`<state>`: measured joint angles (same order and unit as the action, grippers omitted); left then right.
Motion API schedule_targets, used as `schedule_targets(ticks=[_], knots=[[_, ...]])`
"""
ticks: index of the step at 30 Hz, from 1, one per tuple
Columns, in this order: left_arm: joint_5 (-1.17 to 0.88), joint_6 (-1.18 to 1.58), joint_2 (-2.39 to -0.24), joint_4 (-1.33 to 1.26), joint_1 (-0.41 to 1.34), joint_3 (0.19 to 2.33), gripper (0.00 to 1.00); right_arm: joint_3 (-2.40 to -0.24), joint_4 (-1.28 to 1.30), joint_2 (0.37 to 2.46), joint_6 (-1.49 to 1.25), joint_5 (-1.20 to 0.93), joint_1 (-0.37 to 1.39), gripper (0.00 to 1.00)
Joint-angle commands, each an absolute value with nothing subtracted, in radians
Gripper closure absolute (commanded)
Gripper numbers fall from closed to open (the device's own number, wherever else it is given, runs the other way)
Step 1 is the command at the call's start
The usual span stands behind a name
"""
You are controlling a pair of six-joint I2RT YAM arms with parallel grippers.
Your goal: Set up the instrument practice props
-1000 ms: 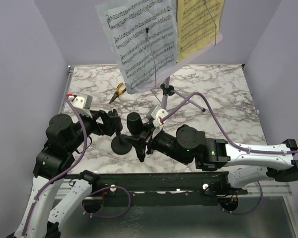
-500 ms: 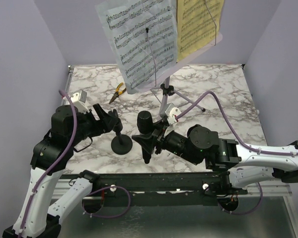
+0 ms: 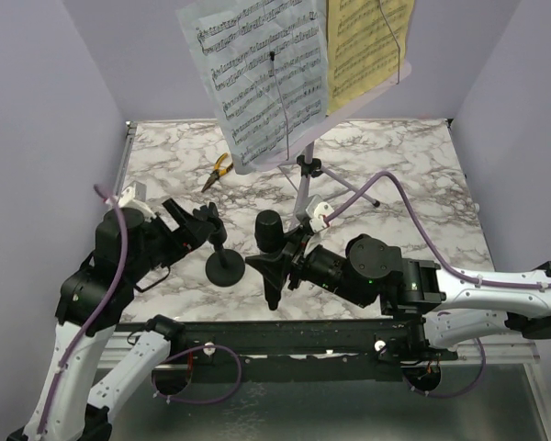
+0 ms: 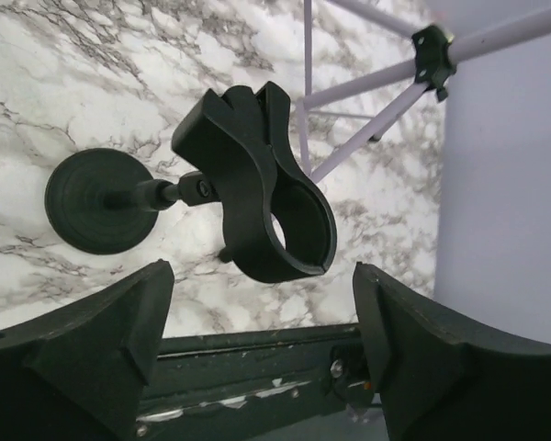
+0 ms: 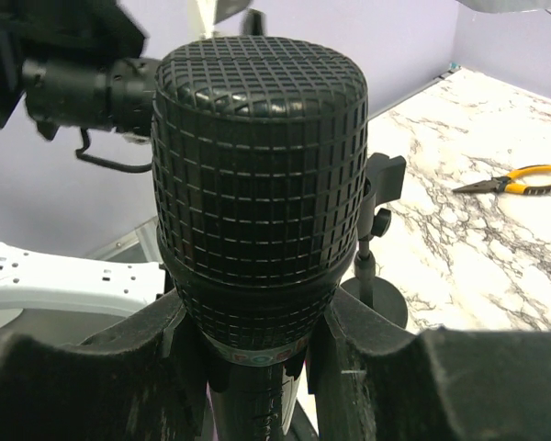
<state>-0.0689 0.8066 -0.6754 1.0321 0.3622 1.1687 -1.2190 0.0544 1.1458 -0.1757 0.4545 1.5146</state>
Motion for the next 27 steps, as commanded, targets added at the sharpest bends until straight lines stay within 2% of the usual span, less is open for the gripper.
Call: schedule_targets(ticks=[1,7,11,17,27], knots=[[0.148,1.000,-0.466,0.956,0.364,1.099,0.11,-1.208,0.043,1.120,-0.202,0.452,1.512,1.00],[0.117,0.887,-0.140,0.792,0.364,0.861,0.07,-1.196,0.041,1.112,-0.209,0.449,1.511,1.00],[-0.086,0.785,-0.039,0.765,0.364,0.762,0.07,-1.179,0.046,1.100,-0.217,0.459,1.512,1.00],[-0.240,0.823,-0.084,0.671,0.364,0.645,0.09,-1.135,0.027,1.077,-0.225,0.479,1.512,1.00],[-0.209,0.847,-0.268,0.546,0.360,0.553,0.23,-1.113,0.012,1.058,-0.229,0.490,1.511,1.00]])
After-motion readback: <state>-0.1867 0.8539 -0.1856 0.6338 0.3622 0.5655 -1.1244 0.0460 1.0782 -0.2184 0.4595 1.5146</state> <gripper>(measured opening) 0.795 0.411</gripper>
